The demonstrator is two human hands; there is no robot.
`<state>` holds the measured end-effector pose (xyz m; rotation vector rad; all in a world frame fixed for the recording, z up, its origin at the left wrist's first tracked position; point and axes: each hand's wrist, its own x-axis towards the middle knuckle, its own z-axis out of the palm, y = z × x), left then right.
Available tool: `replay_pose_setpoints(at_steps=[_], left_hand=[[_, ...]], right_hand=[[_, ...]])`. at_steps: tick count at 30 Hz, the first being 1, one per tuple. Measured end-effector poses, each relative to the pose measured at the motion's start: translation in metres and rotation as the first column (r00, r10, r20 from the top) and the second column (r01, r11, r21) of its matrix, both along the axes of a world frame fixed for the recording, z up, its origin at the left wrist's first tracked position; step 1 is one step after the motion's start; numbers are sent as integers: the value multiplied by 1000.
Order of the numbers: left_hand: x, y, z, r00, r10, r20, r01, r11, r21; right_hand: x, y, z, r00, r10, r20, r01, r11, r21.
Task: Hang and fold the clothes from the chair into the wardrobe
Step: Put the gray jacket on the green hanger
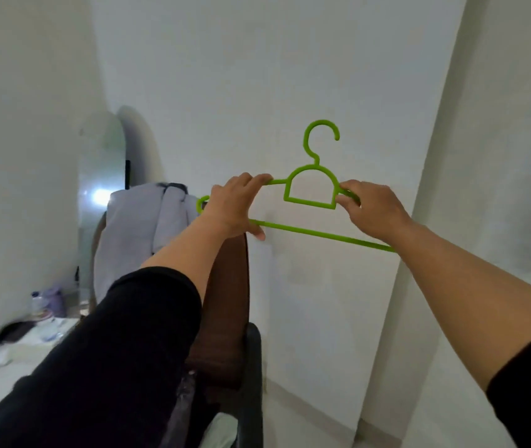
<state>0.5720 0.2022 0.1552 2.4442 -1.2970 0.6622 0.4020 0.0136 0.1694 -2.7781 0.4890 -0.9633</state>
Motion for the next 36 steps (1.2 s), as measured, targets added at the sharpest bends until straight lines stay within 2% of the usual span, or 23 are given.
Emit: replay_pose_setpoints(at_steps=[3,7,12,14,19,23,31,36], left_hand=[[27,32,4,997,63,-48,-63,998,-13],[66,69,8,966,244,-82,-247,969,-29],[112,99,4,907,399,-136,-411,908,-78],[131,100,-1,890,433,-143,-442,896,-38],[181,79,-19,871,470,-144,-468,882,54],[225,44,-37,844,489,-221,-476,872,112],[321,-22,-69,737,600,-311,-571,799,188],[360,-28,-86,612,697,-374,-642,714,279]], right_hand=[[42,19,3,996,78,46,-78,997,-8],[91,47,5,985,143,93,-147,988,39],[139,63,-6,978,167,122,-178,980,86],[161,60,-11,982,155,108,-166,980,106],[222,39,-26,988,135,79,-147,975,168],[279,15,-36,980,187,61,-195,965,175],[388,-29,-56,940,338,54,-342,924,173],[426,-36,-76,909,416,37,-411,877,249]])
